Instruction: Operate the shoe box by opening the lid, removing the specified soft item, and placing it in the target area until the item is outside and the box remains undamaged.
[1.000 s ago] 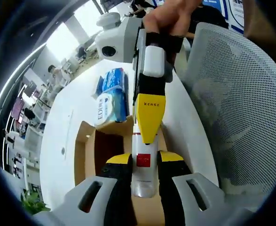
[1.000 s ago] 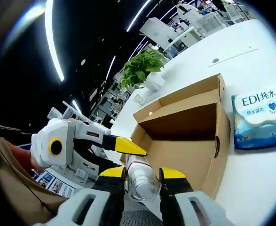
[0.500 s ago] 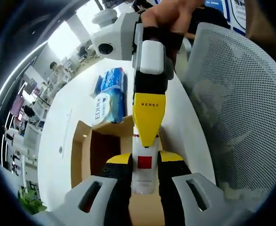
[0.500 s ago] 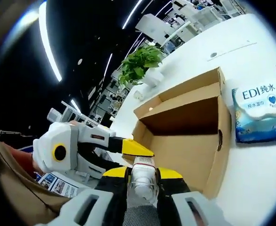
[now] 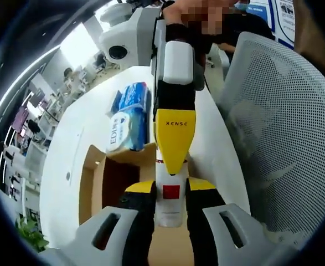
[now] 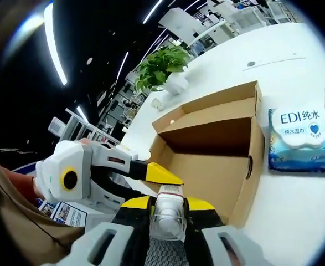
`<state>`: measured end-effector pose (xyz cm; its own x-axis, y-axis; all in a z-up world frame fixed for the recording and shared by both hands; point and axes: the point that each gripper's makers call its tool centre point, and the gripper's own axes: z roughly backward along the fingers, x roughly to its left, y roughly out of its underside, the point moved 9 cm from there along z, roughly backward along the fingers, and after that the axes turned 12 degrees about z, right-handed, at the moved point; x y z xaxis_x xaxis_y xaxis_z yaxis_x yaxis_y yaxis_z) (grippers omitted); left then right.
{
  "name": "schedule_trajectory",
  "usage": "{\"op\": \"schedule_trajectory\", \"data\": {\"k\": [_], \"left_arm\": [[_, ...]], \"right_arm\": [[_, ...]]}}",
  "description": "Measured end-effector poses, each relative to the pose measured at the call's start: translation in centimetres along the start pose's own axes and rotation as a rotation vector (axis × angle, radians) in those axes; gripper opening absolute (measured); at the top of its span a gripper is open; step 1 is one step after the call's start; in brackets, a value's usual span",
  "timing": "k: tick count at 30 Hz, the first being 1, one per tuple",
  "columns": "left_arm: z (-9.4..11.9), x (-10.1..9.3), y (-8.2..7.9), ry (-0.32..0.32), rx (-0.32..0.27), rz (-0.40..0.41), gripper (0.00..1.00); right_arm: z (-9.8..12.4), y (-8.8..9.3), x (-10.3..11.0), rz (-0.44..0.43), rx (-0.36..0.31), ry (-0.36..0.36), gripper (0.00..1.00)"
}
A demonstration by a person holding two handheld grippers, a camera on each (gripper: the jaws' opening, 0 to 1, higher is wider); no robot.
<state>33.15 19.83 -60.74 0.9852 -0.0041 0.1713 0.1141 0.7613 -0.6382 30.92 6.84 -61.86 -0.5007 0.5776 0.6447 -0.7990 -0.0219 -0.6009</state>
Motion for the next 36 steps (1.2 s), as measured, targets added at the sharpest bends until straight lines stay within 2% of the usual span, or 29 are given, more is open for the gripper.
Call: {"op": "schedule_trajectory", "data": {"k": [5, 12, 15, 21, 25, 32, 36], "left_arm": [[0.0, 0.0, -0.1, 0.037, -0.017, 0.039, 0.2], [-0.3, 0.3, -0.4, 0.096, -0.031, 0.085, 0.22], [-0.6, 0.4, -0.6, 0.147, -0.042, 0.118, 0.23], [-1.1, 0.9, -1.4, 0.207, -0.066, 0.168, 0.24], [-1.4, 1.2, -1.9, 0.232, -0.083, 0.195, 0.24], [-2.1, 2.2, -3.0, 0.285, -0.103, 0.24, 0.24], [-2.5, 2.6, -3.5, 0.286, -0.111, 0.255, 0.24]], "right_arm": [[0.2, 0.0, 0.1, 0.015, 0.017, -0.005, 0.18], [0.7, -0.8, 0.5, 0.103, 0.074, -0.017, 0.18], [1.0, -1.1, 0.7, 0.174, 0.116, -0.023, 0.18], [1.9, -2.1, 1.0, 0.296, 0.171, -0.021, 0.18], [2.4, -2.7, 0.9, 0.344, 0.196, -0.02, 0.18], [3.2, -4.3, 0.7, 0.505, 0.277, -0.02, 0.18], [3.5, -5.0, 0.4, 0.566, 0.317, -0.015, 0.18]]}}
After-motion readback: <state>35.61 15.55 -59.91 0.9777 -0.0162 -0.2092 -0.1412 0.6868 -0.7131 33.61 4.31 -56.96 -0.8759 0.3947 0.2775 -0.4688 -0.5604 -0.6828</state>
